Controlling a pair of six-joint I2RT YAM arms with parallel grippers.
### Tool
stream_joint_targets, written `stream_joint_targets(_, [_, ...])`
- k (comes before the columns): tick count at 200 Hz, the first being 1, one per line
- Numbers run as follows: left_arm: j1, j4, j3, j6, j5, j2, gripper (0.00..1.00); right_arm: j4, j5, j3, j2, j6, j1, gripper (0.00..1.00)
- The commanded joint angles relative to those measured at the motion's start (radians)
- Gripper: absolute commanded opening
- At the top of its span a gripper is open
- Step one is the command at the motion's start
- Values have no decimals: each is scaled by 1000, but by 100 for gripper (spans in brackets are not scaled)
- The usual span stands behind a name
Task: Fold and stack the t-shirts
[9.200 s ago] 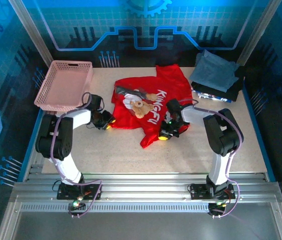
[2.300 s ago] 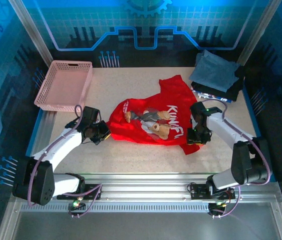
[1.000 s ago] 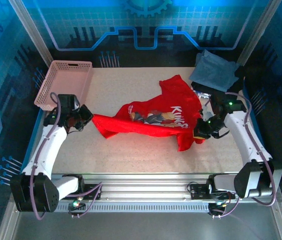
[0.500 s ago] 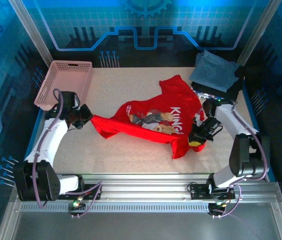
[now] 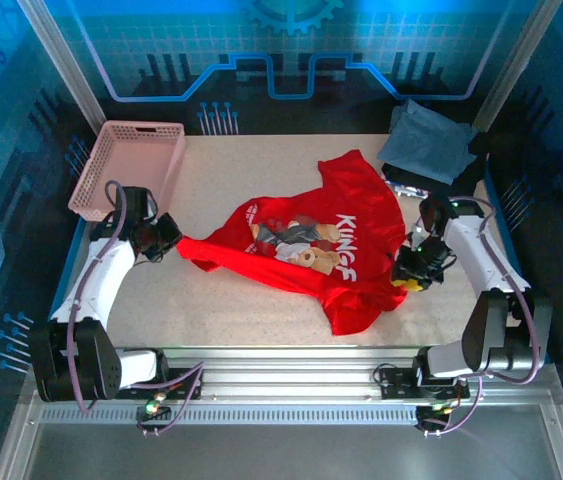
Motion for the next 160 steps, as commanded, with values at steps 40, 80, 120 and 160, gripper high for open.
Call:
stream_joint_targets(40, [10, 35, -48, -5, 40, -15, 0, 84, -64, -147, -107, 89, 162, 50])
stream_joint_targets(80, [10, 43, -59, -8, 55, -13, 0, 119, -4, -150, -96, 111, 235, 51])
stream_joint_targets(120, [10, 41, -69, -3, 54, -24, 0, 132, 36, -151, -57, 112, 297, 51])
stream_joint_targets(160, [10, 42, -84, -4, 56, -33, 0, 138, 87, -144, -1, 129, 337, 50])
